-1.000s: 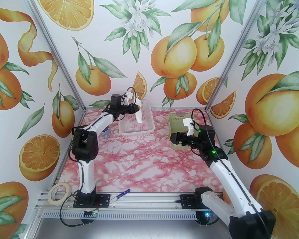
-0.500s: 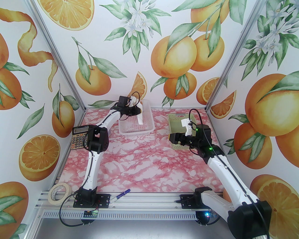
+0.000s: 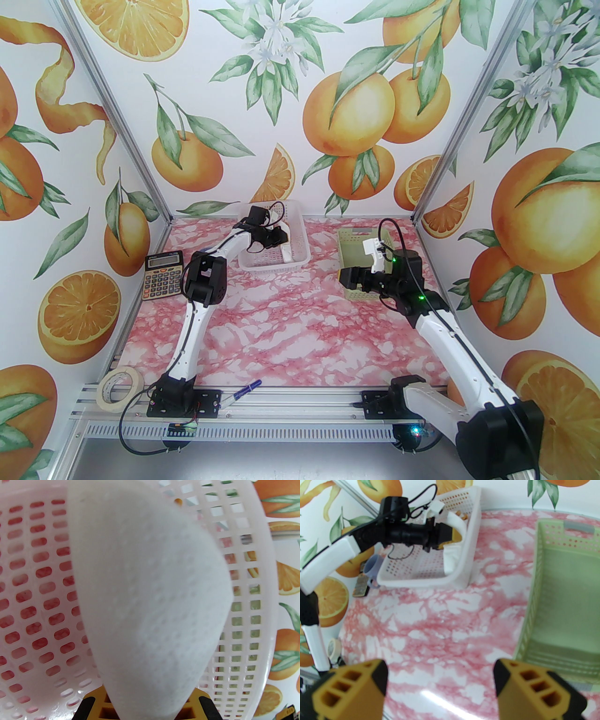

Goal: Place the utensils on the paper napkin and roll it up

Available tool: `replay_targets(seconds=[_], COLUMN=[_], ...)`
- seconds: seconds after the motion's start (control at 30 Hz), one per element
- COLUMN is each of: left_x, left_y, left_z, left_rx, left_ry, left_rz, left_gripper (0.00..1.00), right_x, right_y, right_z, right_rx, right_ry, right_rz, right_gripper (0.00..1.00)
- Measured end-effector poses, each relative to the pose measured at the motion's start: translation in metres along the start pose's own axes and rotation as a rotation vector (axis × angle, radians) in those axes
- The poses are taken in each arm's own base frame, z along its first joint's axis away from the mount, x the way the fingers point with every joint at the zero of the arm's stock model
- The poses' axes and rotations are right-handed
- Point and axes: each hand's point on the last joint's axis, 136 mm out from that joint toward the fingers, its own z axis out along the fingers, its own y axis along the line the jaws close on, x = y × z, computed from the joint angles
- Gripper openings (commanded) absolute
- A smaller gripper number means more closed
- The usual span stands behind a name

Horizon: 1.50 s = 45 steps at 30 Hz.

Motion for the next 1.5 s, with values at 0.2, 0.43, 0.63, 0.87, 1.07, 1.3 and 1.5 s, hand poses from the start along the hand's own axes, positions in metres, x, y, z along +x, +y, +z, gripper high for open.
replay_targets(seconds=[0.2,0.43,0.63,0.87,1.07,1.3,1.5], left_x=[0.004,0.004,0.003,0.004,0.003,0.003,0.003], left_y=[0.004,0.001,-0.001,-0.003,-0.006,-0.009,-0.012], left_z=[0.009,0.015,0.018,0.020,0.019,0.016,0.012], left_rx=[0.015,0.047,0.072,0.090,0.074,0.054,0.044], left_ry=[0.010,0.014,0.019,0.024,0.020,0.019,0.019], left_rz=[-0.062,-0.088,-0.091,-0.091,-0.044,0.009,0.034], left_gripper=[0.00,0.00,0.02,0.18,0.33,0.45,0.56], right_x=[0.002,0.004,0.006,0.009,0.011,0.011,0.011], right_y=[-0.002,-0.004,-0.005,-0.009,-0.011,-0.011,-0.010], right_z=[0.002,0.004,0.006,0.009,0.012,0.012,0.012], right_rx=[0.001,0.003,0.005,0.009,0.011,0.011,0.008], right_ry=[0.006,0.014,0.021,0.037,0.045,0.047,0.047], right_rz=[0.005,0.010,0.014,0.024,0.030,0.031,0.032], right_gripper=[0.79,0.79,0.79,0.79,0.79,0.79,0.79])
